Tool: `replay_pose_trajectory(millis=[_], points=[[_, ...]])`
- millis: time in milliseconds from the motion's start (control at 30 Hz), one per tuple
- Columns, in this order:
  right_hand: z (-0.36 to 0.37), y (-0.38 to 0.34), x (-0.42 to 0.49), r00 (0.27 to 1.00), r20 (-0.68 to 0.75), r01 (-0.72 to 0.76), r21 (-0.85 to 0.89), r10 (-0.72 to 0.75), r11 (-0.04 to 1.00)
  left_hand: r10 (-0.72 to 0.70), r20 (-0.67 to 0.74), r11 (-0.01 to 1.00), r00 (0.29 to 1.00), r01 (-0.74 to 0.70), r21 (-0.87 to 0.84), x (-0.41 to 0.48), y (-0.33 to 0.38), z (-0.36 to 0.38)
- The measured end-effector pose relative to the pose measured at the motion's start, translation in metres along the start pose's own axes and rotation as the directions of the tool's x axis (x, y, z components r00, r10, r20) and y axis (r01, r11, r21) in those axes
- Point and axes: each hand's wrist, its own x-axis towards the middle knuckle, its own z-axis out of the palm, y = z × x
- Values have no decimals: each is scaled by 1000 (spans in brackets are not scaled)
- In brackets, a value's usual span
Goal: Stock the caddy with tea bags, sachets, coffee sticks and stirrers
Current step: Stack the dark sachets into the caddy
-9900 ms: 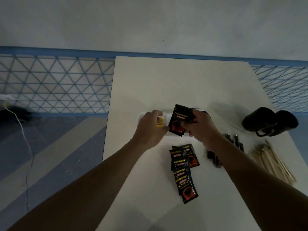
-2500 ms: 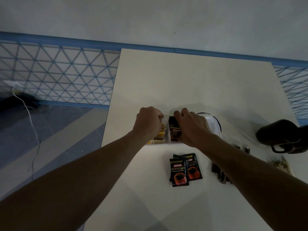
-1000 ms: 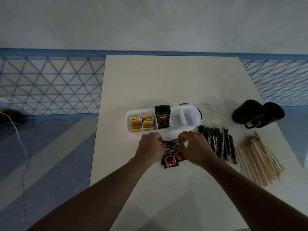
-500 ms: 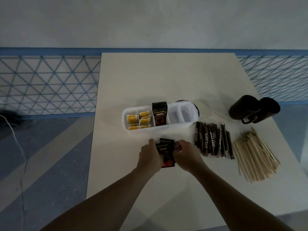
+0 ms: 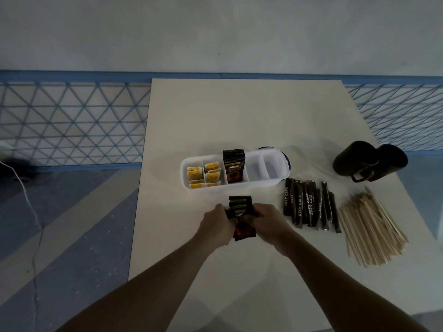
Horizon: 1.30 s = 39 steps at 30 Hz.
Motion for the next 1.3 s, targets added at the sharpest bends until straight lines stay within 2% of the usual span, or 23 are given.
replay_pose_trajectory(millis=[133, 233, 300, 400, 533, 633, 767, 967, 1133, 1300], points=[[-14, -14, 4, 995, -31, 102, 141, -98, 985, -55, 114, 980, 992, 75, -184, 0, 22, -25], [-23, -27, 9, 979, -95, 196, 206, -179, 959, -2, 157, 942, 988, 55, -331, -1, 33, -40], [-29, -36, 11, 965, -115, 253, 171, -236, 952, 70, 160, 895, 985, 9, -446, -2, 40, -46], [-34, -53, 9, 931, -109, 350, 10, -347, 937, 136, 115, 862, 984, -61, -503, -1, 50, -53], [-38, -72, 10, 919, -86, 350, -275, -386, 895, 190, 74, 877, 979, -135, -461, 5, 60, -62], [-40, -80, 12, 898, -81, 392, -296, -432, 871, 208, 13, 898, 978, -185, -399, 12, 63, -68], [-43, -82, 21, 894, -172, 378, -204, -413, 903, 222, -124, 911, 967, -251, -328, 18, 65, -74], [-49, -79, 40, 916, -139, 332, -266, -376, 905, 219, -227, 940, 949, -268, -212, 25, 62, -72], [-54, -79, 50, 871, -165, 359, -429, -462, 829, 259, -323, 963, 910, -268, 17, 29, 57, -74], [-52, -84, 57, 802, -164, 380, -602, -574, 703, 230, -261, 972, 937, -207, 114, 36, 46, -70]])
